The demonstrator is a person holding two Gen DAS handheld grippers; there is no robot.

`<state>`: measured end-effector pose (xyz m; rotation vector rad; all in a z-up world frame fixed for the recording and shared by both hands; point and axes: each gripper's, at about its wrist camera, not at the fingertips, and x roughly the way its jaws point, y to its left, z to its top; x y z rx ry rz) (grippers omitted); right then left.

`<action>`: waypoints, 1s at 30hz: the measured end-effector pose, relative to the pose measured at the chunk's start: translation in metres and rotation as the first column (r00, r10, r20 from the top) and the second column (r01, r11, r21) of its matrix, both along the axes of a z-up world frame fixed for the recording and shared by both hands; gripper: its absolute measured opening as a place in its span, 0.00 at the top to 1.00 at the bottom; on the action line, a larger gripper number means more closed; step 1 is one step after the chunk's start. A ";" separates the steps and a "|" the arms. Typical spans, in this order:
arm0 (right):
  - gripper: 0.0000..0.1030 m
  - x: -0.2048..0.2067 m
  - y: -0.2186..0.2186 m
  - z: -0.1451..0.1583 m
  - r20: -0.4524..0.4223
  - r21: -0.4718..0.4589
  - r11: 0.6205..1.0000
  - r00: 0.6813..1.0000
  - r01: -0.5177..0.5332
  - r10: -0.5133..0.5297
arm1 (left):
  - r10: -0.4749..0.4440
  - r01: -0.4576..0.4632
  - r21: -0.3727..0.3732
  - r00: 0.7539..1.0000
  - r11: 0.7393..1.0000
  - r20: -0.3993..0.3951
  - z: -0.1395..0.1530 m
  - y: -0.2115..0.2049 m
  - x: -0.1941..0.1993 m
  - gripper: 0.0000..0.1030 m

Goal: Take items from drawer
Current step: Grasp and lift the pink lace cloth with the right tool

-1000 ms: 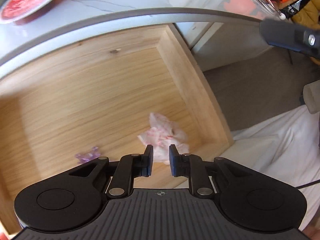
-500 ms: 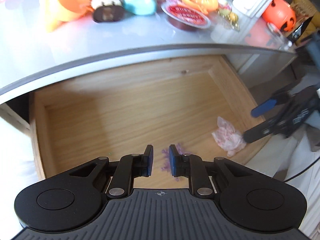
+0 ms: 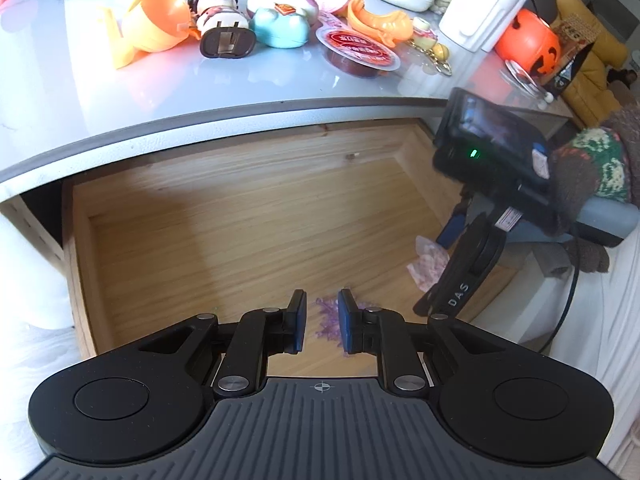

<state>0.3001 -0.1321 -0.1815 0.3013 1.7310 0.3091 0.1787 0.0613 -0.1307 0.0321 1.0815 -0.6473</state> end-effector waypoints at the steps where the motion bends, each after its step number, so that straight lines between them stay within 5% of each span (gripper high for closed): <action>1: 0.18 -0.001 0.007 -0.005 -0.005 -0.024 0.999 0.999 -0.040 0.039 | -0.007 0.007 0.014 1.000 1.000 0.013 0.000 0.000 -0.002 0.82; 4: 0.41 -0.003 0.010 -0.009 -0.014 -0.032 0.998 0.998 -0.059 0.059 | -0.026 0.025 0.043 1.000 0.999 0.017 -0.003 -0.003 -0.004 0.82; 5: 0.58 -0.005 0.009 -0.008 -0.007 -0.021 0.998 0.998 -0.057 0.057 | -0.030 0.029 0.045 1.000 0.999 0.010 -0.004 -0.003 -0.003 0.82; 8: 0.79 -0.016 0.005 -0.001 0.041 -0.033 0.998 0.997 -0.057 0.059 | -0.047 0.047 0.043 0.999 0.998 -0.004 -0.007 -0.007 -0.002 0.82; 12: 0.80 -0.041 -0.021 0.037 0.205 0.064 0.995 0.975 0.074 -0.085 | -0.093 0.093 -0.005 0.993 0.996 -0.066 -0.010 -0.013 0.001 0.82; 16: 0.80 -0.080 -0.056 0.075 0.385 0.113 0.970 0.890 0.217 -0.244 | -0.179 0.178 -0.021 0.966 0.984 -0.184 -0.018 -0.038 0.012 0.82; 21: 0.80 -0.106 -0.100 0.078 0.430 0.182 0.896 0.786 0.406 -0.444 | -0.206 0.268 0.181 0.931 0.946 -0.301 -0.041 -0.087 0.031 0.82; 23: 0.80 -0.106 -0.115 0.077 0.418 0.205 0.865 0.758 0.459 -0.501 | -0.197 0.300 0.222 0.899 0.928 -0.392 -0.052 -0.100 0.034 0.82; 26: 0.80 -0.106 -0.126 0.082 0.428 0.278 0.836 0.718 0.473 -0.549 | -0.166 0.334 0.276 0.854 0.901 -0.493 -0.067 -0.115 0.036 0.83; 30: 0.78 -0.110 -0.132 0.085 0.449 0.335 0.821 0.687 0.463 -0.571 | -0.156 0.394 0.379 0.836 0.837 -0.525 -0.085 -0.138 0.035 0.84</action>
